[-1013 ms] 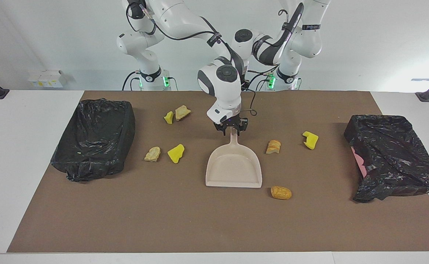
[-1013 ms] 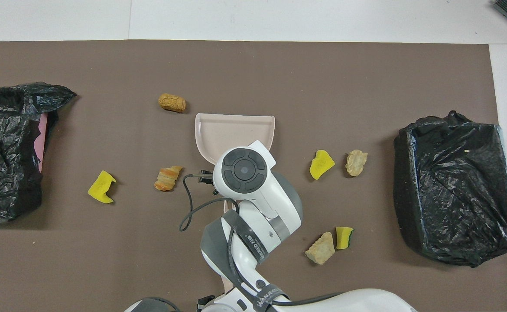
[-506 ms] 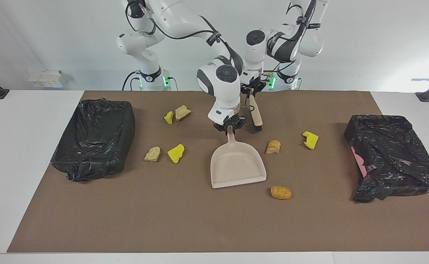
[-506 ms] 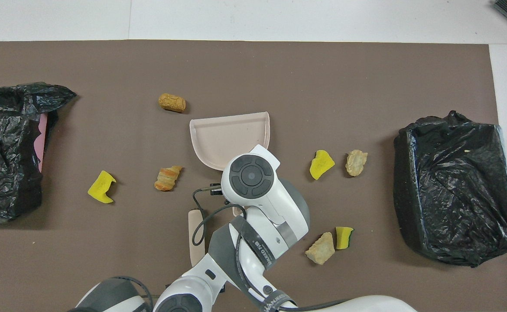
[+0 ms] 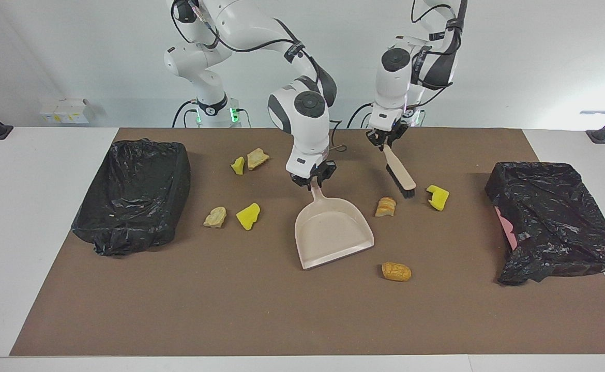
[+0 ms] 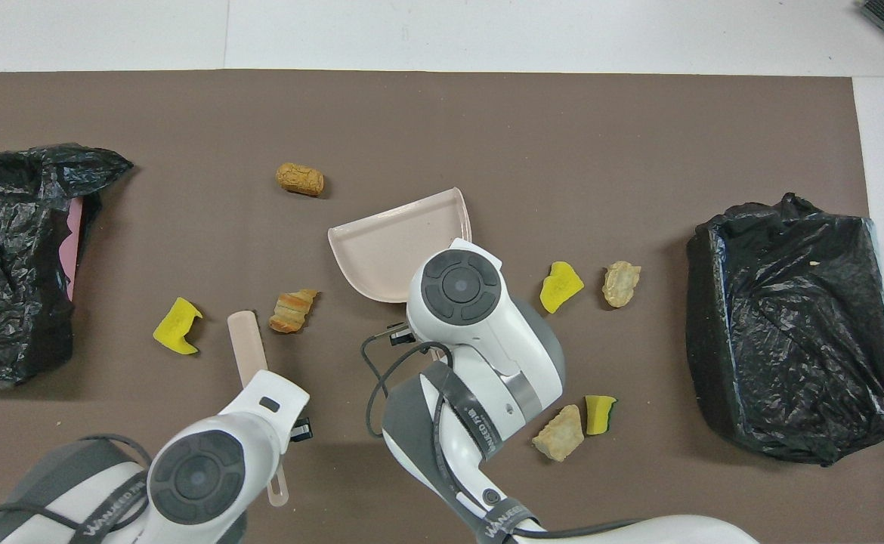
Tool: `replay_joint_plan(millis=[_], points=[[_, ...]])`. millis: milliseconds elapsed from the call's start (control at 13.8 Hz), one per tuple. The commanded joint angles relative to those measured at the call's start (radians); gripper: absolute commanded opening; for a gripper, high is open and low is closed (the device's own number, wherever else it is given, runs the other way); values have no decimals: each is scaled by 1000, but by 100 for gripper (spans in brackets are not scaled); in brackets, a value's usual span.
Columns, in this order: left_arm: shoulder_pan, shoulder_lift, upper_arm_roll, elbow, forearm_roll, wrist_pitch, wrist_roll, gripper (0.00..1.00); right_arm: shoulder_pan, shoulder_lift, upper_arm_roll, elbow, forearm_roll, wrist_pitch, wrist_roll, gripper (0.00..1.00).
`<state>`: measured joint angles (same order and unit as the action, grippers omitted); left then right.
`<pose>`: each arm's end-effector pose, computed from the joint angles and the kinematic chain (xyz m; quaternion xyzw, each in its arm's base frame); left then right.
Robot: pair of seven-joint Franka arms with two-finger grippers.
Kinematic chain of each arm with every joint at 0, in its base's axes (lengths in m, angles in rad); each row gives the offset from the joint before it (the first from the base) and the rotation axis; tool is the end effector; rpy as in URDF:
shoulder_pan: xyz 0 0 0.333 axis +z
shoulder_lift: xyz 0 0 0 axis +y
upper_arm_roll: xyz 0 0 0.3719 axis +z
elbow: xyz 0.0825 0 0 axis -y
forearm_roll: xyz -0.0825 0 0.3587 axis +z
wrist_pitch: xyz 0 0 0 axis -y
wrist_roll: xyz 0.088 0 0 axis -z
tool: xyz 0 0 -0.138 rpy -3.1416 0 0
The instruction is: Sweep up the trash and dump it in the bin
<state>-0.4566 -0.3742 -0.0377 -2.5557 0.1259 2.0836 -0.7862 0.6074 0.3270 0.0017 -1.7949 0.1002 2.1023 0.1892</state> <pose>0.3182 -0.1609 0.4258 -0.9905 -0.1134 0.0036 0.0776 0.5140 0.3675 0.4018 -0.9821 -0.1829 0.0258 0.0360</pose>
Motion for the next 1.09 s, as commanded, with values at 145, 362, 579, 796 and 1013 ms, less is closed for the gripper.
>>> replay_joint_plan(millis=[145,362,579,796,1013], points=[[270,9,-13,5,32,38,279,0,-102,-3,6,38,-34,-77,-486,0],[404,8,-13,-15,32,65,454,0,-138,10,6,55,-76,-73,-719,0],[431,3,-13,-82,32,136,472,0,-179,33,6,89,-97,-73,-942,0],[412,12,-14,-109,29,167,450,0,-185,47,7,94,-119,-62,-1017,0],[271,86,-16,-98,18,209,239,0,-193,57,8,94,-120,-59,-1097,0]])
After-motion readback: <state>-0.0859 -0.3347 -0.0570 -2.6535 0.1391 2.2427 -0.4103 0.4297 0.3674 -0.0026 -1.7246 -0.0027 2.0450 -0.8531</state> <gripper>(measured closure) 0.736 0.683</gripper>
